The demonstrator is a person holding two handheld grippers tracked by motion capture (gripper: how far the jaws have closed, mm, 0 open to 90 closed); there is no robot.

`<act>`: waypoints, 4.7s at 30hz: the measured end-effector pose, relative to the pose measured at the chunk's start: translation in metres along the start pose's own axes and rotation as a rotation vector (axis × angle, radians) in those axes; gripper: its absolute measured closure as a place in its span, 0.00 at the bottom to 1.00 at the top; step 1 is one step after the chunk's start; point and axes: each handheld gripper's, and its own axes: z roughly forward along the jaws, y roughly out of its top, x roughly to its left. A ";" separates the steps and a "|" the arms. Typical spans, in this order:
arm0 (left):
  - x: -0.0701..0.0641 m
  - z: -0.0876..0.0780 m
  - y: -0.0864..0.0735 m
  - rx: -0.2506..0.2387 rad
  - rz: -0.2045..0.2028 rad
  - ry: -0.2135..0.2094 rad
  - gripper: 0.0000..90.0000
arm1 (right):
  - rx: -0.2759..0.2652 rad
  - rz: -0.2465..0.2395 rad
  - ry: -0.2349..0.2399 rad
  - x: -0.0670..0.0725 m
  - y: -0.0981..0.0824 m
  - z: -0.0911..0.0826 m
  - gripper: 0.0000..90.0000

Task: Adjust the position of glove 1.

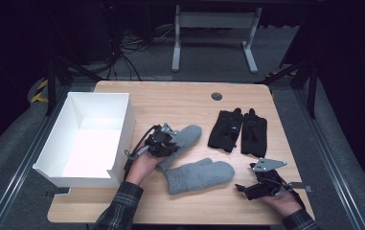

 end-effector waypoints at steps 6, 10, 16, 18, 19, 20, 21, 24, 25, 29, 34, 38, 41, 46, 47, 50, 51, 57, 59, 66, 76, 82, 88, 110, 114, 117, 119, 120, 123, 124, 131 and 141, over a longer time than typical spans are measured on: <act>-0.005 -0.002 -0.005 -0.015 -0.006 -0.020 0.69 | 0.000 0.000 0.000 0.000 0.000 0.000 0.00; -0.001 -0.004 0.000 -0.062 -0.054 0.020 0.52 | 0.000 0.000 0.000 0.000 0.000 0.000 0.00; 0.011 0.005 0.006 -0.050 -0.118 0.066 0.40 | 0.000 0.000 0.000 0.000 0.000 0.000 0.00; 0.013 0.009 0.006 -0.035 -0.132 0.067 0.40 | 0.000 0.000 0.000 0.000 0.000 0.000 0.00; 0.015 0.012 0.005 -0.018 -0.138 0.065 0.40 | 0.000 0.001 0.000 0.000 0.000 0.000 0.00; 0.016 0.016 0.004 0.004 -0.144 0.059 0.40 | 0.000 0.000 0.000 0.000 0.000 0.000 0.00; 0.017 0.019 0.002 0.014 -0.141 0.059 0.41 | 0.000 0.000 0.000 0.000 0.000 0.000 0.00; 0.019 0.024 0.000 0.037 -0.125 0.059 0.46 | 0.000 0.001 0.000 0.000 0.000 0.000 0.00; 0.019 0.023 0.000 0.038 -0.119 0.061 0.52 | 0.000 0.000 0.000 0.000 0.000 0.000 0.00; 0.021 0.021 -0.001 0.033 -0.098 0.051 0.77 | 0.000 0.000 0.000 0.000 0.000 0.000 0.00; 0.023 0.019 0.000 0.027 -0.102 0.038 0.90 | 0.000 0.000 0.000 0.000 0.000 0.000 0.00; 0.024 0.012 0.004 0.004 -0.093 0.016 0.92 | 0.000 0.000 0.000 0.000 0.000 0.000 0.00; 0.020 0.004 0.007 -0.043 -0.086 -0.008 0.92 | 0.000 0.000 0.000 0.000 0.000 0.000 0.00; 0.009 -0.010 0.017 -0.084 -0.045 -0.074 0.93 | 0.000 0.000 0.000 0.000 0.000 0.000 0.00; 0.007 -0.012 0.018 -0.088 -0.037 -0.084 0.93 | 0.000 0.000 0.000 0.000 0.000 0.000 0.00; -0.001 -0.018 0.024 -0.100 -0.011 -0.122 0.93 | 0.000 0.000 0.000 0.000 0.000 0.000 0.00; -0.005 -0.020 0.025 -0.101 -0.004 -0.134 0.93 | 0.000 0.000 0.000 0.000 0.000 0.000 0.00; -0.021 -0.027 0.032 -0.088 0.061 -0.221 0.93 | 0.000 0.000 0.000 0.000 0.000 0.000 0.00; -0.027 -0.027 0.034 -0.084 0.080 -0.244 0.93 | 0.000 0.000 0.000 0.000 0.000 0.000 0.00; -0.041 -0.020 0.037 -0.039 0.125 -0.314 0.93 | 0.000 0.000 0.000 0.000 0.000 0.000 0.00; -0.054 0.003 0.035 0.028 0.150 -0.331 0.92 | 0.000 0.000 0.000 0.000 0.000 0.000 0.00; -0.060 0.014 0.029 0.059 0.161 -0.294 0.91 | 0.000 0.000 0.000 0.000 0.000 0.000 0.00; -0.062 0.013 0.029 0.025 0.153 -0.265 0.71 | 0.001 -0.001 0.000 0.000 0.000 0.000 0.00; -0.021 -0.013 0.000 0.040 -0.015 -0.043 1.00 | 0.022 -0.073 0.272 0.035 0.024 -0.011 1.00; -0.020 -0.008 -0.012 0.060 -0.045 -0.071 1.00 | 0.036 -0.083 0.284 0.040 0.031 -0.001 1.00; -0.023 -0.007 -0.016 0.062 -0.048 -0.074 1.00 | 0.039 -0.084 0.274 0.039 0.035 0.003 1.00; -0.026 -0.008 -0.019 0.060 -0.052 -0.079 1.00 | 0.039 -0.081 0.257 0.037 0.037 0.006 1.00; -0.027 -0.009 -0.021 0.056 -0.056 -0.083 1.00 | 0.038 -0.072 0.256 0.035 0.038 0.007 1.00; -0.030 -0.011 -0.025 0.050 -0.057 -0.095 1.00 | 0.036 -0.051 0.236 0.028 0.041 0.010 1.00; -0.032 -0.011 -0.025 0.046 -0.059 -0.096 1.00 | 0.036 -0.051 0.236 0.028 0.041 0.010 1.00; -0.047 -0.014 -0.033 0.033 -0.048 -0.135 0.99 | 0.030 -0.012 0.193 0.013 0.049 0.020 1.00; -0.069 -0.012 -0.036 0.035 -0.003 -0.185 0.99 | 0.022 0.008 0.176 0.003 0.061 0.035 1.00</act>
